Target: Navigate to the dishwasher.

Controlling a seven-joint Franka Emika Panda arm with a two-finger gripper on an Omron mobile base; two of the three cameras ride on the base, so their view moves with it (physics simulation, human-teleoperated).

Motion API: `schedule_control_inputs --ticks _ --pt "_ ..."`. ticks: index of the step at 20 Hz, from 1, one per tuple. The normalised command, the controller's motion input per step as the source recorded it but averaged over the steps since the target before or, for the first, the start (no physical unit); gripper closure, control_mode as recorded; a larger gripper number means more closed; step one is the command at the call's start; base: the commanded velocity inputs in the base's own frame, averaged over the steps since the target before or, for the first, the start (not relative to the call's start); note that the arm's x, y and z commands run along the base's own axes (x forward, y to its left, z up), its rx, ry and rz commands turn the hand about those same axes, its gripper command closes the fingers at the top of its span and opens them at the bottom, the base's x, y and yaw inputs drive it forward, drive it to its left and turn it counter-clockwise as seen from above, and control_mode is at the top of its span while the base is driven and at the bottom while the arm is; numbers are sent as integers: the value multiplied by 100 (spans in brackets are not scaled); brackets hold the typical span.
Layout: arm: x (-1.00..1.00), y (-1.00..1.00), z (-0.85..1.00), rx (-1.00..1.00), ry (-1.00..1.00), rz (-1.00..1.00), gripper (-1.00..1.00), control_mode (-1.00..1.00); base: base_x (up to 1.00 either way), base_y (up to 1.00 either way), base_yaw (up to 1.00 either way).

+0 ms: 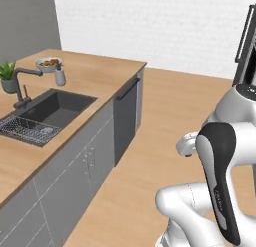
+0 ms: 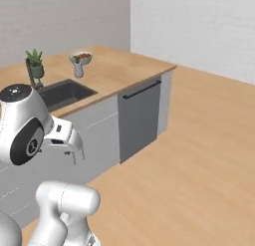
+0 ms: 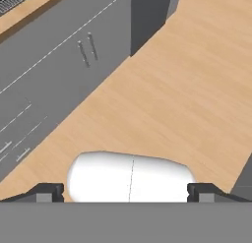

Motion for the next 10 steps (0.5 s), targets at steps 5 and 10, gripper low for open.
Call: schedule_control_inputs --ticks 5,10 --pt "0 0 0 0 0 0 -100 100 100 -80 25" --pt "0 0 0 0 0 0 -100 100 100 -77 33"
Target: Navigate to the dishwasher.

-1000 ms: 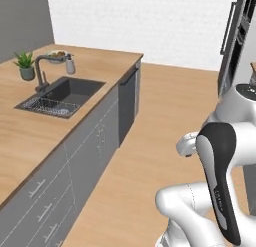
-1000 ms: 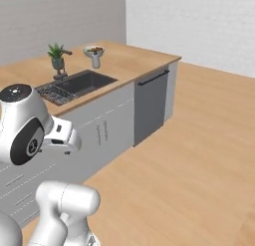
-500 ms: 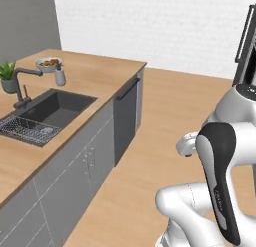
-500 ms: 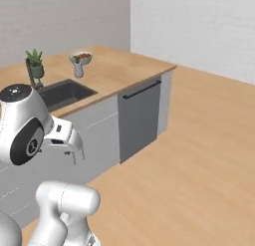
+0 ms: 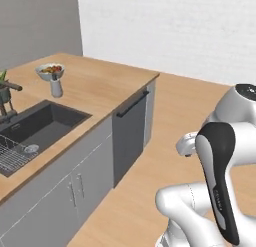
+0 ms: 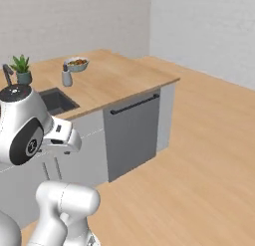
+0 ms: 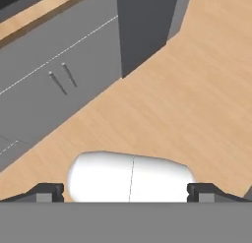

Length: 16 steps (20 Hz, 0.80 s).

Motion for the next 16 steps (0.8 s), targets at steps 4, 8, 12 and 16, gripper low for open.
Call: schedule_control_inputs --ticks 4,8,12,16 --pt "0 0 0 0 0 0 -100 100 82 -76 49" --pt "0 0 0 0 0 0 -100 100 32 -75 62" --pt "0 0 0 0 0 0 -100 100 15 -72 66" --pt "0 0 0 0 0 0 -100 100 13 -76 65"
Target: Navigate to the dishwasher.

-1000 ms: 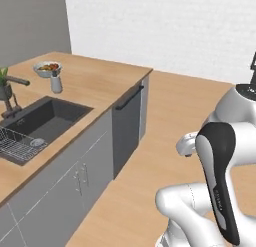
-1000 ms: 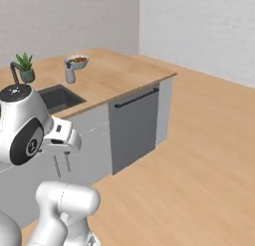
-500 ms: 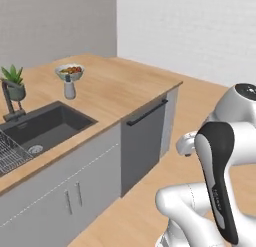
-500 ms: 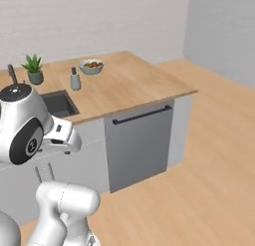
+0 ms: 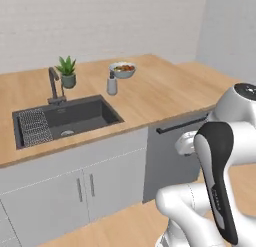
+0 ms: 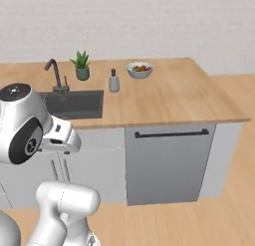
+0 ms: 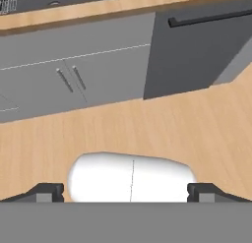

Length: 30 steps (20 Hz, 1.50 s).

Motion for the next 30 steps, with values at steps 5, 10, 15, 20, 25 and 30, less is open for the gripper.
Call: schedule_control_inputs --ticks 5,10,15,20,25,30 --pt "0 0 0 0 0 0 -100 100 16 -98 50" --pt "0 0 0 0 0 0 -100 100 13 -96 22" --pt "0 0 0 0 0 0 -100 100 29 -62 -12" --pt "0 0 0 0 0 0 -100 100 67 -45 -4" --pt "0 0 0 0 0 0 -100 100 87 -21 17" --pt "0 0 0 0 0 0 -100 100 69 -53 26"
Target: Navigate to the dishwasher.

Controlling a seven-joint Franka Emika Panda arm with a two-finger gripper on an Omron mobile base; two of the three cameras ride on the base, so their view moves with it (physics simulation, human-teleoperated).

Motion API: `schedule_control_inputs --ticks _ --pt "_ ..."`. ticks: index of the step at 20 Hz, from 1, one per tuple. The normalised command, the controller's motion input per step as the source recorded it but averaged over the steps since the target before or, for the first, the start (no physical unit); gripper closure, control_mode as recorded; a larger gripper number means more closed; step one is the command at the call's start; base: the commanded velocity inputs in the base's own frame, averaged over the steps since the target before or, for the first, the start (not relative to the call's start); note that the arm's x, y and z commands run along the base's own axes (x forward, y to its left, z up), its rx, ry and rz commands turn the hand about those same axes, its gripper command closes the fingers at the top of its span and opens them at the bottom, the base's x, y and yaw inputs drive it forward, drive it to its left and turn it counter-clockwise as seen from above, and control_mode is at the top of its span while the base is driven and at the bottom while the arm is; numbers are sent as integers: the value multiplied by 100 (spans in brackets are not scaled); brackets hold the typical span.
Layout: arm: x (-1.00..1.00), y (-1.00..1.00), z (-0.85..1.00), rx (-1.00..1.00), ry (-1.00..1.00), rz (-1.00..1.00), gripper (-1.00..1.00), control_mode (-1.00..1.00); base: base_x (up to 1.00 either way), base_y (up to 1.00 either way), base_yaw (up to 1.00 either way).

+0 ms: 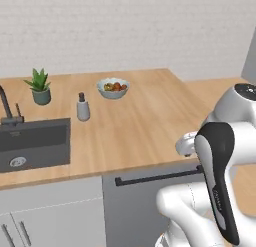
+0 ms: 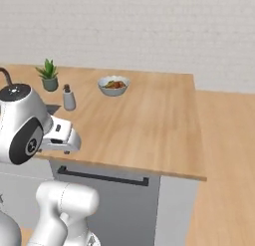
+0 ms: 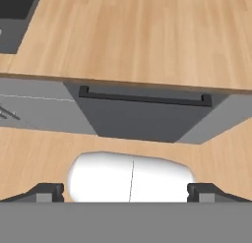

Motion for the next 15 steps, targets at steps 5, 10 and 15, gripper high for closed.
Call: schedule_control_inputs --ticks 5,10,15 --pt "0 0 0 0 0 0 -100 100 63 -68 18" --pt "0 0 0 0 0 0 -100 100 61 -28 2" --pt "0 0 0 0 0 0 -100 100 32 0 0"
